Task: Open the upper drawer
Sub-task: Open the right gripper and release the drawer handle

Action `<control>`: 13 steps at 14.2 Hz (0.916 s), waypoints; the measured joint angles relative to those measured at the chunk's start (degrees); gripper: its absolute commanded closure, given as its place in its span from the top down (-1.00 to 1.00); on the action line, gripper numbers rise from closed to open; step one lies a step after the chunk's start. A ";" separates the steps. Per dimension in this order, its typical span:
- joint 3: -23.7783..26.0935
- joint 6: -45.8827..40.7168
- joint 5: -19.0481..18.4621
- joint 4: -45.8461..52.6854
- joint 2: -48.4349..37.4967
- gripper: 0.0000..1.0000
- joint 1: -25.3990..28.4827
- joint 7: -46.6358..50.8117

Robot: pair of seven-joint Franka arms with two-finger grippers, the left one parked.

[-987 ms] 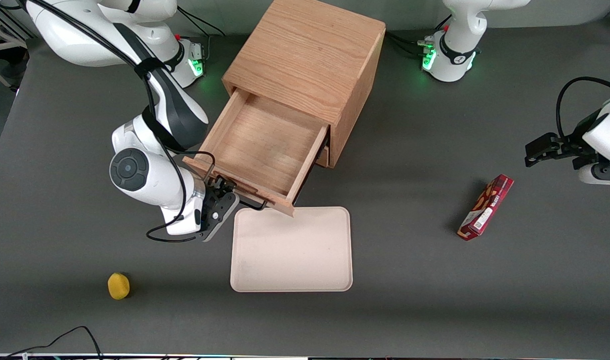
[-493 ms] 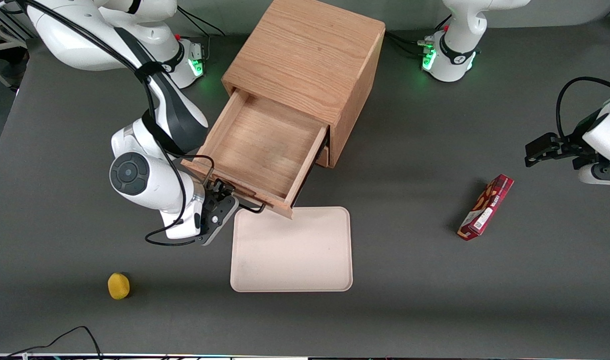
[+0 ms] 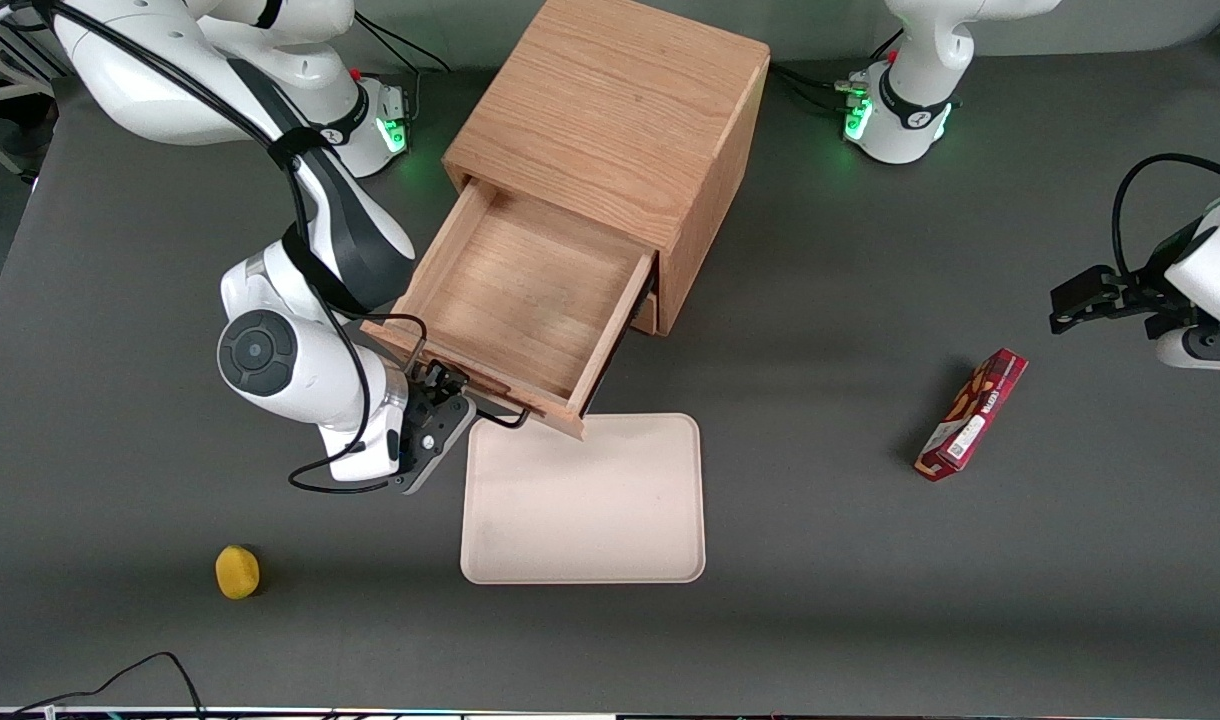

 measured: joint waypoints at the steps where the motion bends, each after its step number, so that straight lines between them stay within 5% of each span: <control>1: 0.00 -0.76 0.00 0.40 0.01 1.00 0.01 0.00; 13: 1.02 -9.25 0.17 5.87 -0.54 1.00 0.73 3.11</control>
